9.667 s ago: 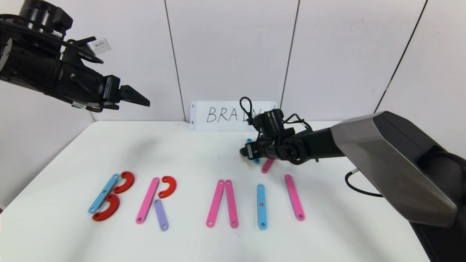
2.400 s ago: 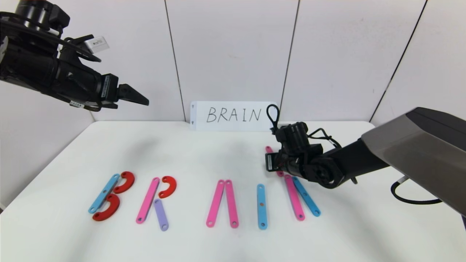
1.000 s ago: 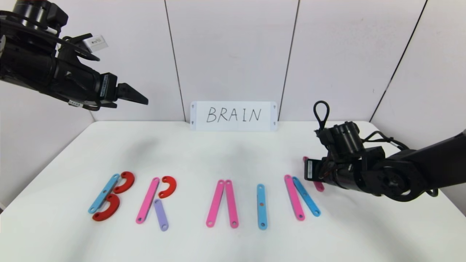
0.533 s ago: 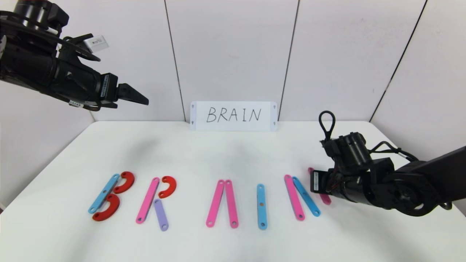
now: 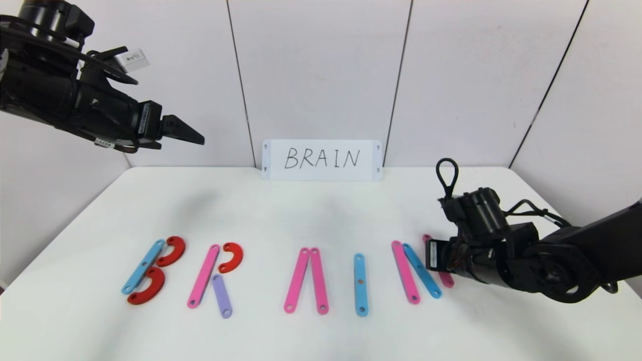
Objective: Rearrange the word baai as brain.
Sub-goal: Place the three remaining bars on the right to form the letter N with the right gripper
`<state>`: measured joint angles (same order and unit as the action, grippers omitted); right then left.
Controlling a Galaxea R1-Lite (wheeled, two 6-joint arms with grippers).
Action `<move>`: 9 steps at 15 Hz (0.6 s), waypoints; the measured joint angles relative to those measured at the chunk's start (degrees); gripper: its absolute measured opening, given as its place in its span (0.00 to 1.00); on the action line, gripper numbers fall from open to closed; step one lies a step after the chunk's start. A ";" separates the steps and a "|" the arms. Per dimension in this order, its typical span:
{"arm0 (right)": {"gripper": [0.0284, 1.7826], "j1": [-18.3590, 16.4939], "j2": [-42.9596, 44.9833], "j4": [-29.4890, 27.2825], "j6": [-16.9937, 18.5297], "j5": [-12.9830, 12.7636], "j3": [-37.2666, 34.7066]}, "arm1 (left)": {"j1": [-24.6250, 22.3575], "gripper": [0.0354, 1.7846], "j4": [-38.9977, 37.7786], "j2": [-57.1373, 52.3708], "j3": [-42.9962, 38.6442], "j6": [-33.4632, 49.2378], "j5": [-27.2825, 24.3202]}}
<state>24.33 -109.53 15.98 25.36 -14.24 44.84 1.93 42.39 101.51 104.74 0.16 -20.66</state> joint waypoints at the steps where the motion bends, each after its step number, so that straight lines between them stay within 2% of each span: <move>1: 0.14 -0.02 -0.30 0.05 -0.02 -0.01 0.02 | 0.00 0.98 0.00 -0.02 0.00 0.00 -0.04; 4: 0.15 -0.13 -0.85 1.27 -0.06 -0.09 -0.05 | 0.00 0.97 0.00 -0.07 0.00 0.00 -0.04; 6: 0.21 -0.22 -0.98 1.27 -0.09 -0.11 -0.09 | 0.00 0.97 0.00 -0.09 0.00 -0.02 -0.04; 9: 0.40 -0.39 -0.83 1.21 -0.06 -0.11 -0.18 | 0.00 0.97 0.00 -0.09 0.00 -0.02 -0.02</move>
<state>23.94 -110.36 17.19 25.30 -14.35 44.65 1.93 42.39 101.43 104.74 0.13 -20.69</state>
